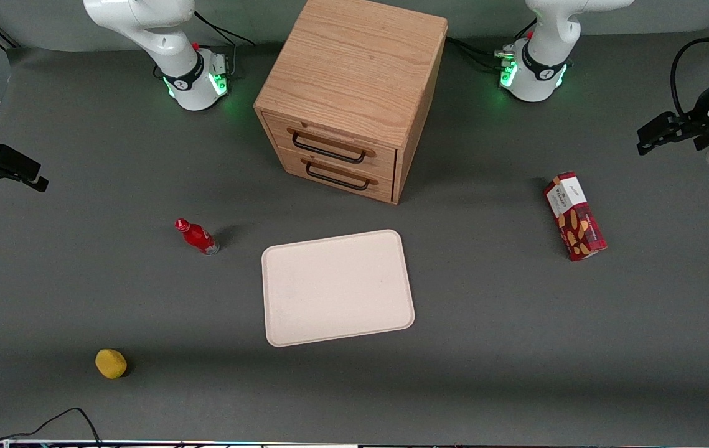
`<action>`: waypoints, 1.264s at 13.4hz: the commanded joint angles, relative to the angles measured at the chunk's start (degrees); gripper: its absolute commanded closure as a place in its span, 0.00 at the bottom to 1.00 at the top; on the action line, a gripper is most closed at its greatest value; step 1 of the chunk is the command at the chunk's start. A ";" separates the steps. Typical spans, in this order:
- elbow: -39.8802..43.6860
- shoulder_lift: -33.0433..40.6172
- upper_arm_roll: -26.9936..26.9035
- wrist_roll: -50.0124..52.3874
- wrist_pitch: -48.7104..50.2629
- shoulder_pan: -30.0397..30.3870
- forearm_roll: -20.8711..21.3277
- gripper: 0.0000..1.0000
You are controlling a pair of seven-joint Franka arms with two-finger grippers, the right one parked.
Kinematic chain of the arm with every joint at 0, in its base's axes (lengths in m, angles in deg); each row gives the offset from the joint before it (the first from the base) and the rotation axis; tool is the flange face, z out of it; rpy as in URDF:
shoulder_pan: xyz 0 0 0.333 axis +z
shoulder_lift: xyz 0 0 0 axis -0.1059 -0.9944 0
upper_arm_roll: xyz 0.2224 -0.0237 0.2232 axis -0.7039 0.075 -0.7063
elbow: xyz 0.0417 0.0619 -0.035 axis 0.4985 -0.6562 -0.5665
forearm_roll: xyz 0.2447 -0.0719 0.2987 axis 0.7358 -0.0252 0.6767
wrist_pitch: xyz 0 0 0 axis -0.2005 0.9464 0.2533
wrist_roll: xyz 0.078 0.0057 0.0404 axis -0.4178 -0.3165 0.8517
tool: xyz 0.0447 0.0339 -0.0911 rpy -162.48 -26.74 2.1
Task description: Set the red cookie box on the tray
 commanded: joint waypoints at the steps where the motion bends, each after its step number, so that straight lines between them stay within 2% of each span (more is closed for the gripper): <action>1: 2.02 -0.93 -0.19 0.04 2.24 -0.81 0.45 0.00; 4: 2.73 -1.29 -0.37 1.26 2.59 -0.81 0.62 0.00; 10: 5.89 -2.87 -0.19 -3.83 8.65 -0.98 1.15 0.00; 12: 5.46 -3.04 -0.19 -4.00 10.23 -1.16 3.07 0.00; 17: 0.81 -3.22 -0.19 -3.04 9.11 -1.25 0.45 0.00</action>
